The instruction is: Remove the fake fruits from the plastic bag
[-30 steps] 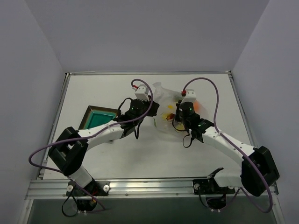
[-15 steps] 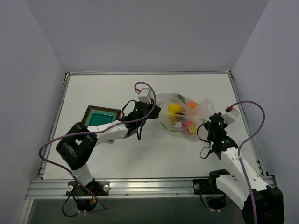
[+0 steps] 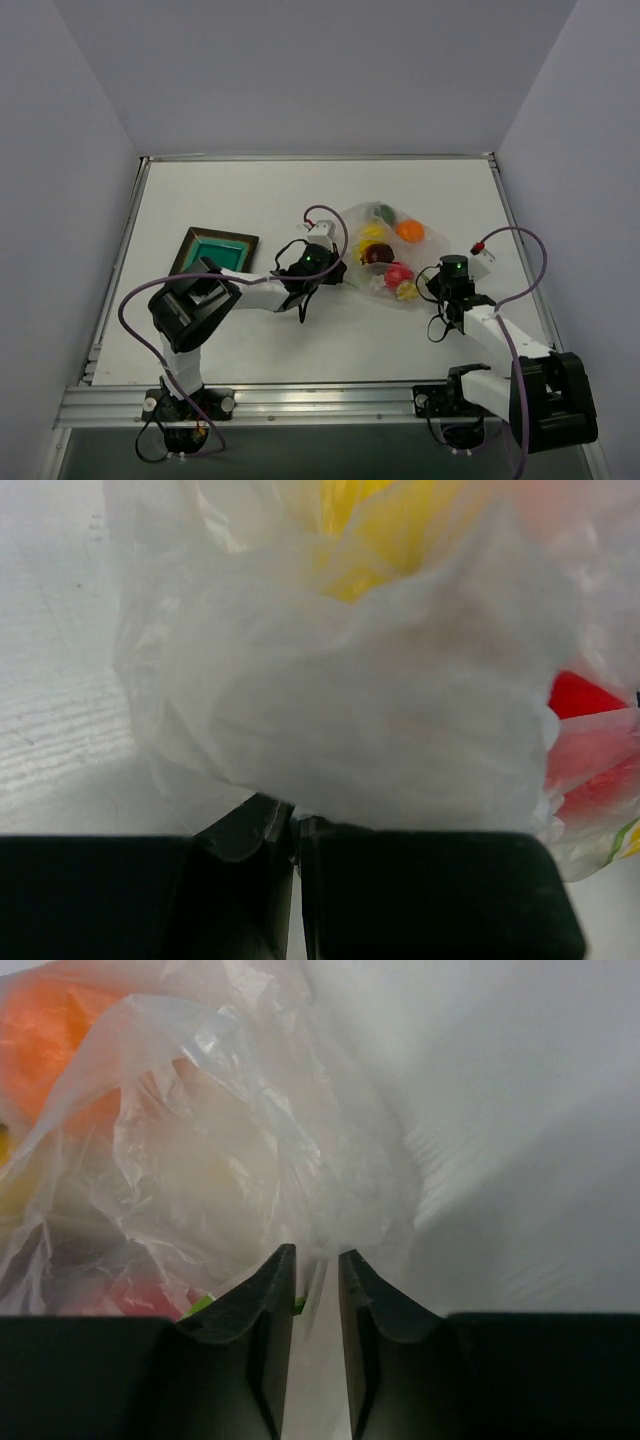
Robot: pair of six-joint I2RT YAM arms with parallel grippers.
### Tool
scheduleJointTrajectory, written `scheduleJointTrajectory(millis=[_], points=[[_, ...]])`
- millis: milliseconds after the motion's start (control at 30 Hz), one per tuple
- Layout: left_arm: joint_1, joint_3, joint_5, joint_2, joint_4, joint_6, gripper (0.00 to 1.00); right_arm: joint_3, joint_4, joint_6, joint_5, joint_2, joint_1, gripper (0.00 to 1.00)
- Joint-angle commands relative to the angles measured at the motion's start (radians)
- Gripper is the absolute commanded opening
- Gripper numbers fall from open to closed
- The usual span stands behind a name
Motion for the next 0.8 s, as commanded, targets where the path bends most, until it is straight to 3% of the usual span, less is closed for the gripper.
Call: scheduleJointTrajectory(millis=[0, 67, 167, 300, 333, 367, 433, 567, 700, 767], points=[[-0.020, -0.014, -0.027, -0.032, 0.064, -0.016, 0.02, 0.069, -0.027, -0.050, 0.003, -0.131, -0.003, 0.23], [-0.026, -0.026, -0.036, -0.063, 0.065, -0.011, 0.02, 0.116, -0.087, -0.111, 0.047, -0.228, 0.005, 0.51], [-0.035, -0.038, -0.054, -0.100, 0.064, -0.007, 0.02, 0.199, -0.194, -0.162, 0.072, -0.389, 0.031, 0.66], [-0.049, -0.023, -0.047, -0.109, 0.062, -0.004, 0.02, 0.289, -0.285, -0.226, 0.093, -0.480, 0.110, 0.64], [-0.050, -0.021, -0.048, -0.115, 0.062, -0.004, 0.02, 0.303, -0.285, -0.242, 0.078, -0.479, 0.164, 0.59], [-0.052, -0.021, -0.048, -0.117, 0.061, -0.005, 0.02, 0.319, -0.285, -0.252, 0.068, -0.471, 0.193, 0.47], [-0.053, -0.020, -0.050, -0.128, 0.059, -0.001, 0.02, 0.360, -0.273, -0.304, -0.004, -0.418, 0.285, 0.32], [-0.053, -0.021, -0.062, -0.155, 0.048, 0.010, 0.02, 0.405, -0.262, -0.357, 0.038, -0.290, 0.494, 0.19], [-0.053, -0.023, -0.065, -0.177, 0.038, 0.022, 0.02, 0.428, -0.277, -0.383, 0.115, -0.125, 0.588, 0.23], [-0.053, -0.021, -0.062, -0.181, 0.036, 0.027, 0.03, 0.441, -0.285, -0.395, 0.136, -0.075, 0.588, 0.42]])
